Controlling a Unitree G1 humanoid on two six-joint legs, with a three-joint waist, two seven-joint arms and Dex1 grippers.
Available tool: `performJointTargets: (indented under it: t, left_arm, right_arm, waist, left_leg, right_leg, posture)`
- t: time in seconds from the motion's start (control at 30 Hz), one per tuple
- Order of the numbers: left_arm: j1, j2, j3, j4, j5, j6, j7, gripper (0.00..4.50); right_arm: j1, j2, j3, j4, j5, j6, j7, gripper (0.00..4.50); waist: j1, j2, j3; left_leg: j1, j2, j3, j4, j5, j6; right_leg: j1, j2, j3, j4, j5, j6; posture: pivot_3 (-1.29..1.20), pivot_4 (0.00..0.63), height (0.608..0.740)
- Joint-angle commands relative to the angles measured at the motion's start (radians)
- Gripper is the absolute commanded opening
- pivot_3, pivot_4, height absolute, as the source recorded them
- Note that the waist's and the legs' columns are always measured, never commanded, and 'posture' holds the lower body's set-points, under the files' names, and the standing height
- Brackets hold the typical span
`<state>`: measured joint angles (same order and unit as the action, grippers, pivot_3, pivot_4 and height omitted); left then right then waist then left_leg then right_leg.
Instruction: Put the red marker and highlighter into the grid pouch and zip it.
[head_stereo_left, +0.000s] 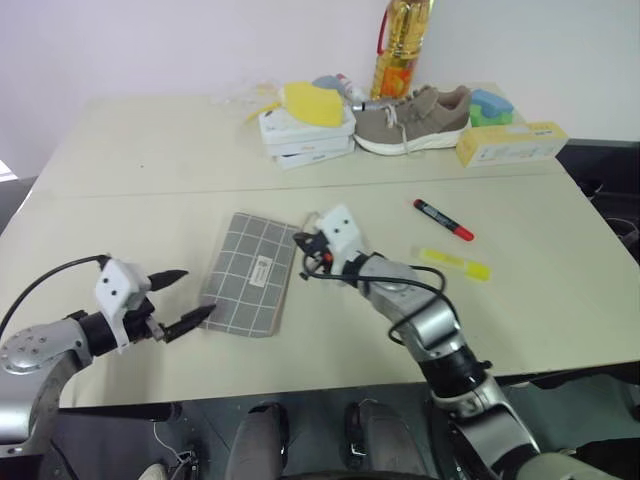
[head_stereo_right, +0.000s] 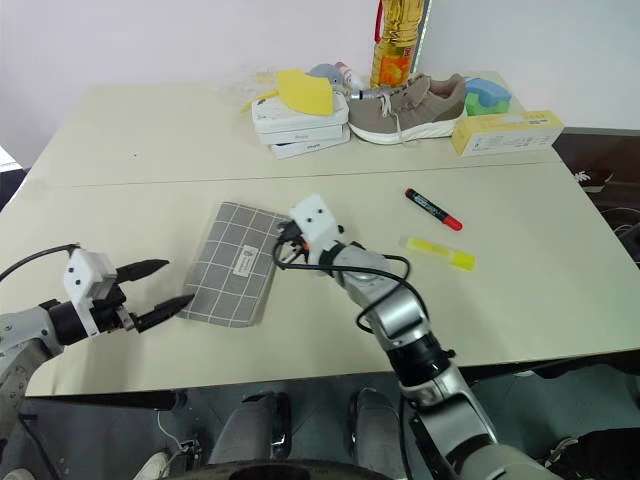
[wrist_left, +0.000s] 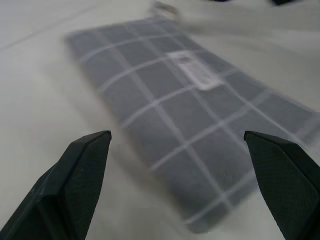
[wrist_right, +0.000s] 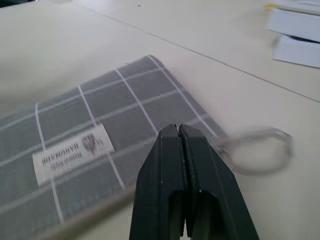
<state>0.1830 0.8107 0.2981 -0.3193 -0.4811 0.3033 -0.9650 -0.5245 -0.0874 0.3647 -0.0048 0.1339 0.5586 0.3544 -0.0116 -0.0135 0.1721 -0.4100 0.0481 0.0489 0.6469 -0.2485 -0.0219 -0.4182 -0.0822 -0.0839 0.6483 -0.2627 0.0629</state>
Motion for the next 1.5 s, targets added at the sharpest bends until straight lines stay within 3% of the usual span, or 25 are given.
performJointTargets:
  t: [0.03,0.1,0.27,0.37,0.47,0.67,0.8,1.17,1.43,1.5]
  left_arm:
    - [-0.005,0.035,-0.046,-0.126,0.021,0.014,-0.009,4.50]
    - [0.002,0.042,-0.060,-0.149,0.045,-0.005,-0.012,4.50]
    - [0.058,-0.020,-0.109,-0.144,0.266,-0.268,0.073,4.50]
    - [0.179,-0.037,-0.116,-0.142,0.320,-0.402,0.053,4.50]
    - [0.238,-0.042,-0.109,-0.154,0.308,-0.429,0.048,4.50]
    - [0.213,-0.034,-0.144,-0.095,0.437,-0.512,0.097,4.50]
    - [0.179,-0.052,-0.170,-0.084,0.491,-0.525,0.140,4.50]
    - [0.147,-0.125,-0.336,-0.076,0.802,-0.474,0.320,4.50]
    - [0.150,-0.148,-0.345,-0.088,0.907,-0.392,0.400,4.50]
    - [0.150,-0.149,-0.342,-0.090,0.907,-0.380,0.412,3.98]
  right_arm:
    - [-0.050,0.045,0.003,0.099,-0.042,0.076,-0.044,0.05]
    - [-0.057,0.061,-0.010,0.125,-0.044,0.107,-0.055,0.05]
    - [-0.027,0.103,-0.077,0.113,-0.004,0.169,-0.062,0.05]
    - [-0.021,0.112,-0.090,0.104,0.002,0.185,-0.059,0.05]
    - [-0.017,0.112,-0.084,0.102,-0.003,0.188,-0.051,0.05]
    - [-0.015,0.126,-0.062,0.119,-0.012,0.173,-0.037,0.05]
    - [-0.016,0.128,-0.059,0.120,-0.014,0.171,-0.032,0.05]
    - [-0.008,0.136,-0.059,0.105,-0.023,0.157,-0.033,0.05]
    - [-0.007,0.138,-0.056,0.105,-0.025,0.149,-0.028,0.05]
    - [-0.007,0.138,-0.056,0.106,-0.025,0.150,-0.028,0.00]
  waist:
    - [-0.001,0.000,0.000]
    - [-0.002,0.000,0.000]
    - [-0.006,0.001,-0.001]
    - [-0.009,0.000,-0.001]
    - [-0.005,0.001,-0.001]
    - [-0.004,0.001,-0.001]
    - [-0.008,0.001,-0.001]
    - [-0.002,0.006,-0.004]
    - [-0.002,0.011,-0.008]
    - [-0.002,0.011,-0.008]
  left_leg:
    - [0.000,0.000,0.000,0.000,0.000,0.000]
    - [-0.001,0.000,0.001,0.000,0.000,0.000]
    - [0.000,0.001,0.003,-0.001,0.000,0.000]
    - [0.000,0.001,0.003,-0.001,0.000,0.000]
    - [-0.001,0.002,0.004,-0.002,0.000,0.000]
    - [0.000,0.002,0.004,0.000,0.000,0.000]
    - [-0.001,0.002,0.005,-0.001,0.000,0.000]
    - [0.000,0.002,0.006,-0.001,0.000,0.000]
    - [0.001,0.002,0.005,-0.001,0.000,0.000]
    - [0.001,0.003,0.005,-0.001,0.000,0.000]
  right_leg:
    - [0.000,0.000,0.000,0.000,0.000,0.000]
    - [-0.001,0.000,0.001,0.000,0.000,0.000]
    - [-0.002,0.001,0.002,0.001,0.001,-0.001]
    - [-0.003,0.000,0.002,0.001,0.001,-0.001]
    - [-0.005,0.000,0.003,0.001,0.001,-0.001]
    - [-0.005,0.001,0.003,0.001,0.000,-0.005]
    - [-0.005,0.002,0.003,0.001,0.002,-0.002]
    - [-0.004,0.001,0.003,0.001,0.002,-0.002]
    - [-0.003,0.001,0.003,0.001,0.002,-0.002]
    - [-0.003,0.002,0.003,0.001,0.002,-0.002]
  posture:
    - [0.00,0.150,0.740]
    - [0.00,0.150,0.740]
    - [0.00,0.150,0.740]
    - [0.00,0.150,0.740]
    - [0.00,0.150,0.740]
    - [0.00,0.150,0.740]
    - [0.00,0.150,0.740]
    - [0.00,0.150,0.740]
    - [0.00,0.150,0.740]
    - [0.00,0.150,0.740]
